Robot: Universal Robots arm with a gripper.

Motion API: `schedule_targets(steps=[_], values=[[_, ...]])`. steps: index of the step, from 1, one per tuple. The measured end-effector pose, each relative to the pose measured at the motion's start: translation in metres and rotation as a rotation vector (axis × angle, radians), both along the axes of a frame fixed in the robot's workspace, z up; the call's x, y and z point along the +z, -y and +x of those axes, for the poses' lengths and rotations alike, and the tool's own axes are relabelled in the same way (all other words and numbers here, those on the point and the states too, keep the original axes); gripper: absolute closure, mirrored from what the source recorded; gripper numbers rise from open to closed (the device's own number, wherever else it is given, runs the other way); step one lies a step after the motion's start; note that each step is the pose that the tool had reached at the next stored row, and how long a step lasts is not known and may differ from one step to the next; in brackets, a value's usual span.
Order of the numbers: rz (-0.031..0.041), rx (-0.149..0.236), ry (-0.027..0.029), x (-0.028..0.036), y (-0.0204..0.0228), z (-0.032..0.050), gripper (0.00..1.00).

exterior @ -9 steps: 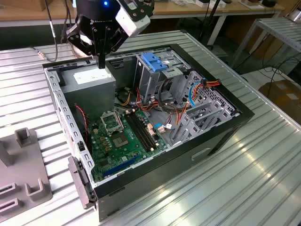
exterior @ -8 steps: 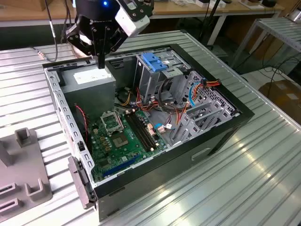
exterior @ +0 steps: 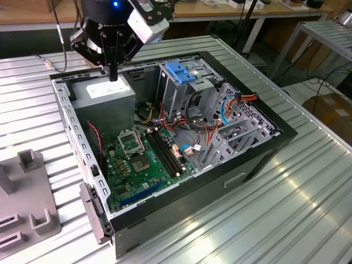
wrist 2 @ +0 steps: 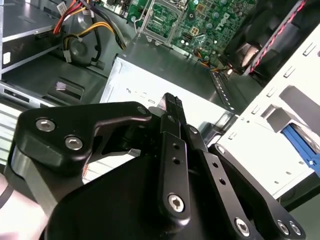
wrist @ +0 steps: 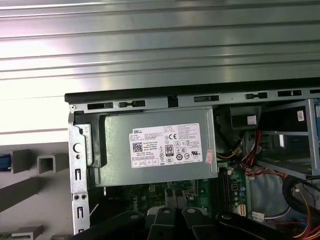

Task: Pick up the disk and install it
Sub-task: 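Reach for the disk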

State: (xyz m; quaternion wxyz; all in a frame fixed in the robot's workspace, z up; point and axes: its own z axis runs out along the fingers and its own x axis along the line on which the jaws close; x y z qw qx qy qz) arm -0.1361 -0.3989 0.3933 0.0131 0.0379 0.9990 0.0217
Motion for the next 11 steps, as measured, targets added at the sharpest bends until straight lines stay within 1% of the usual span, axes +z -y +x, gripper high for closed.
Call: schedule_targets(steps=[2, 5, 7, 11], values=[[0.0000, 0.000, 0.0000, 0.0000, 0.0000, -0.0057, 0.90], [0.0000, 0.000, 0.0000, -0.0001, 0.0000, -0.0097, 0.90], [0.0000, 0.000, -0.0001, -0.0001, 0.0000, -0.0143, 0.90], [0.0001, 0.000, -0.0004, -0.0002, 0.0000, -0.0189, 0.90]])
